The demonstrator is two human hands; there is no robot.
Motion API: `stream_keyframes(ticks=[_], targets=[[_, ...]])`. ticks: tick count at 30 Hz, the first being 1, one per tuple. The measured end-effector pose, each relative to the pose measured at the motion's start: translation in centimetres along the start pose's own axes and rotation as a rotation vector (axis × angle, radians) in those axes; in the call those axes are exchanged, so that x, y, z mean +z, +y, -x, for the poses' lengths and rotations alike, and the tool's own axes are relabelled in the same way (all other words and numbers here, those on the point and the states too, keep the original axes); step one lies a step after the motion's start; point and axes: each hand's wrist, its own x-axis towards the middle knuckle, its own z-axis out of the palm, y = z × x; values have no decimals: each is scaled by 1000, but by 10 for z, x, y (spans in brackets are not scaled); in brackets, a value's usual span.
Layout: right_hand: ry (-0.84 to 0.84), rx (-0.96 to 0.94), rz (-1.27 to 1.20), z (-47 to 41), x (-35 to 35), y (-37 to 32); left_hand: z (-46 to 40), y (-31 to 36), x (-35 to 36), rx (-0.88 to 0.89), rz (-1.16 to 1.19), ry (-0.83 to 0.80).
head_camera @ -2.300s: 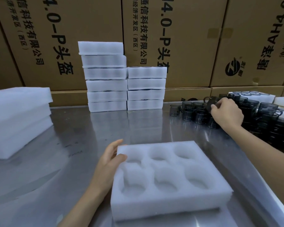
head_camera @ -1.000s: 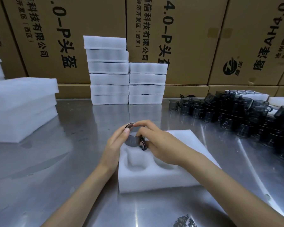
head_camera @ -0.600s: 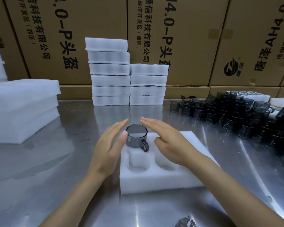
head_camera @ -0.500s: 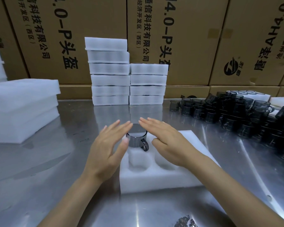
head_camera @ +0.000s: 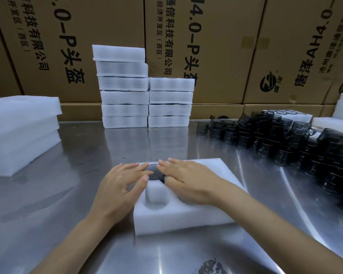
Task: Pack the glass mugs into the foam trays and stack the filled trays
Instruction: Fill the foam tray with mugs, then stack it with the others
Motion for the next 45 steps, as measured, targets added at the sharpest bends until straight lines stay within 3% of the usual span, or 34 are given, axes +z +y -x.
stream_keyframes(ticks=[7,11,15,20,24,31,37,45], targets=[[70,62,-136,1,9,1,1,-2,0,-18,84,-11],[512,172,-307,4,-9,30,2,-7,-1,-22,136,0],[677,502,-795,18,-31,108,-1,-10,4,-68,251,-53],[630,863,-592,38,6,183,-5,-16,11,-98,318,-106],[726,965,-499,33,16,210,-6,-18,11,-115,380,-110],[739,1125,-399,19,11,234,-8,-15,11,-106,405,-111],[847,1130,-378,15,16,231,-9,-15,10,-122,422,-124],[917,937,-438,39,19,208,-7,-11,8,-162,412,-140]])
